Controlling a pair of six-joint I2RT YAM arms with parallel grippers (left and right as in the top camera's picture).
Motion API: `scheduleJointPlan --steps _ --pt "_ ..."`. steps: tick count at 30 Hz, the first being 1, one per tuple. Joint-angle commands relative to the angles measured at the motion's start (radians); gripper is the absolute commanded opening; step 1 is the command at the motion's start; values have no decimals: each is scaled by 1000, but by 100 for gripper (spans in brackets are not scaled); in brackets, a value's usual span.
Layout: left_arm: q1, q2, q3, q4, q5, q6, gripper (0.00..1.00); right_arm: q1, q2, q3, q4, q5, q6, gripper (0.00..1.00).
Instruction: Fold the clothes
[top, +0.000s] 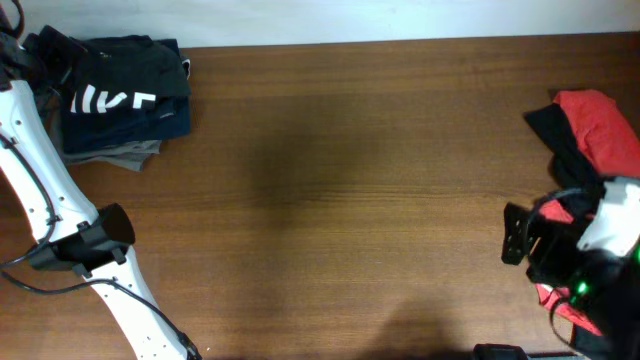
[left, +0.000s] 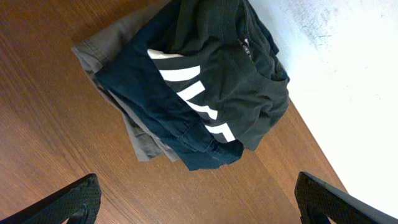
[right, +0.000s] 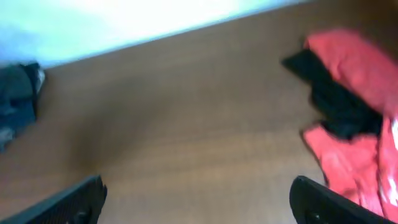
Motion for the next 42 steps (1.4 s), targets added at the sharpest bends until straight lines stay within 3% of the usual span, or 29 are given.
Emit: scheduleJointPlan --steps 1,13,20,25,33,38,42 --pt "7 -17 3 -1 -3 16 99 -2 -171 -206 171 19 2 99" --pt "7 -17 3 -1 -3 16 99 29 -640 -863 782 20 20 99" --pt "8 -17 3 -1 -3 16 99 93 -780 -1143 1099 51 31 99" --pt "8 -17 3 -1 -3 16 99 121 -780 -1233 1180 171 228 99" --pt "8 -17 3 -1 -3 16 99 124 -780 -1318 1284 192 232 99" --pt "8 -17 3 -1 -3 16 99 124 -780 -1362 1346 234 385 99" --pt "8 -17 3 -1 -3 16 99 124 -780 -1407 1422 245 398 99"
